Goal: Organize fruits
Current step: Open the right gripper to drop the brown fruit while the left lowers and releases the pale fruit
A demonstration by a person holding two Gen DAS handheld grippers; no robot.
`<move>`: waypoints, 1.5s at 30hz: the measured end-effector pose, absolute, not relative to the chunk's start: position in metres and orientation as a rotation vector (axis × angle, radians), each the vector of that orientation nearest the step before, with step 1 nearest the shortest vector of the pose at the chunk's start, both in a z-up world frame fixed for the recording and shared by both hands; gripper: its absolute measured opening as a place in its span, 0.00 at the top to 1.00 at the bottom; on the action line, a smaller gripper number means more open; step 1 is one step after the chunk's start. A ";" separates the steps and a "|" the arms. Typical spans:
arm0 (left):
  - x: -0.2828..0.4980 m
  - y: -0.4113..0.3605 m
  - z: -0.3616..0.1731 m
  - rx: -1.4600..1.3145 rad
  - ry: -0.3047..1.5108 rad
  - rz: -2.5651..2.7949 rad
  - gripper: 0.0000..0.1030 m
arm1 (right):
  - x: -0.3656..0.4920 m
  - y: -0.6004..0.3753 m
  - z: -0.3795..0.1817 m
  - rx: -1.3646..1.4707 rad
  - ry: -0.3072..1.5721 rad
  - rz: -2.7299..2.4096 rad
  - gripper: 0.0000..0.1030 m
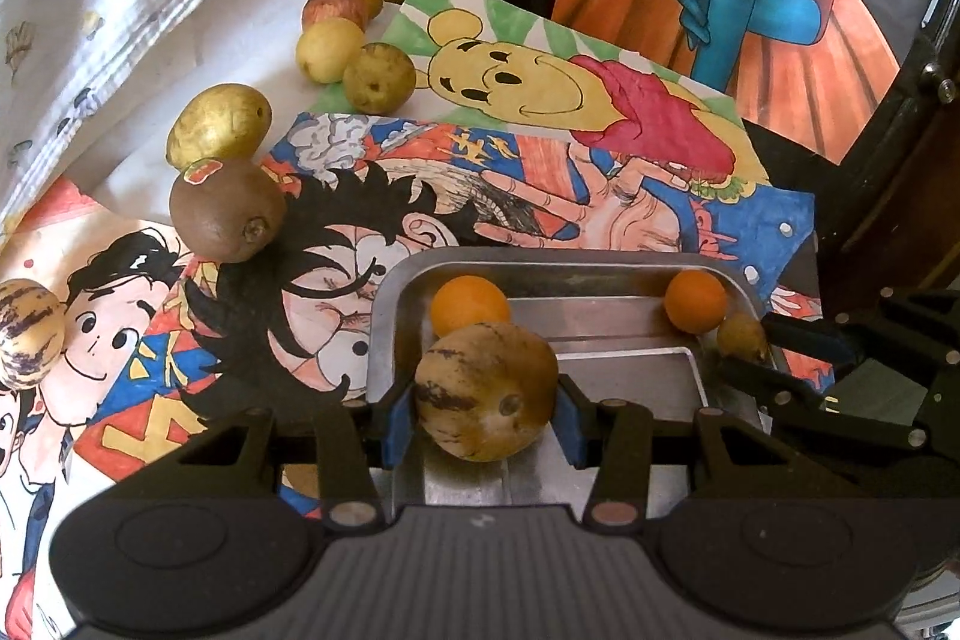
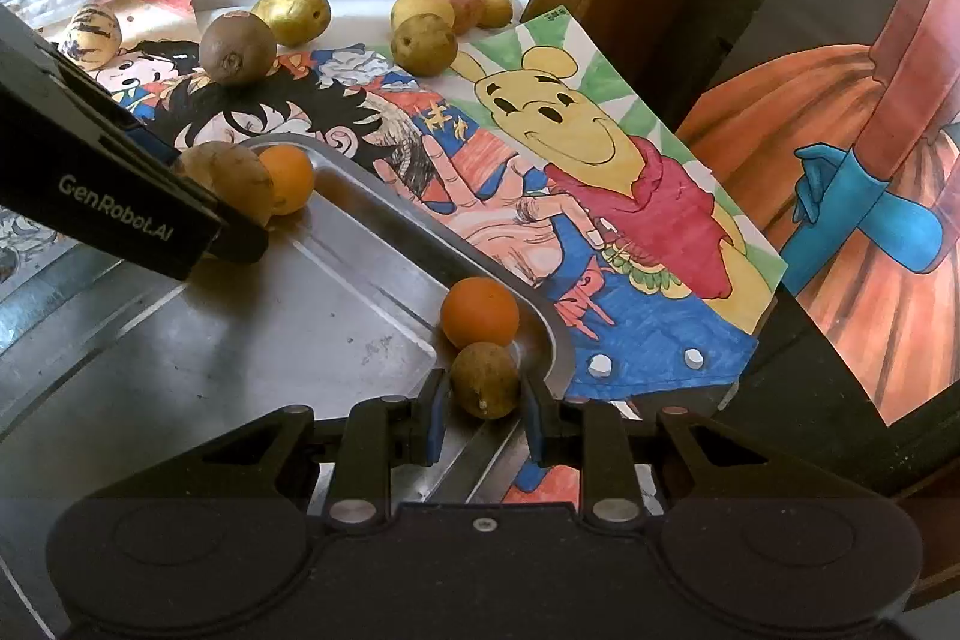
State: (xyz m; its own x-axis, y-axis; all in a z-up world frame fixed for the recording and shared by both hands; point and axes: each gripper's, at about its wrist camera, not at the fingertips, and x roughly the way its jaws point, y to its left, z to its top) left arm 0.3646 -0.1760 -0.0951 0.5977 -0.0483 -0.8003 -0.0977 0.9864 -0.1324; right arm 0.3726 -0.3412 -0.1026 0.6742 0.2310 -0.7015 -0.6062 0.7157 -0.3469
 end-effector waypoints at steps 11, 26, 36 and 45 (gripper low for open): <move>0.366 -0.178 -0.098 -0.173 0.945 0.024 0.49 | 0.368 -0.343 -0.103 -0.613 0.675 0.514 0.68; 0.347 -0.170 -0.079 -0.203 0.923 0.069 0.21 | 0.334 -0.353 -0.084 -0.522 0.695 0.400 0.38; 0.315 -0.146 -0.066 -0.223 0.853 0.063 0.02 | 0.291 -0.350 -0.064 -0.333 0.661 0.310 0.09; 0.273 -0.114 -0.059 -0.210 0.821 0.024 0.01 | 0.240 -0.328 -0.059 -0.217 0.671 0.226 0.03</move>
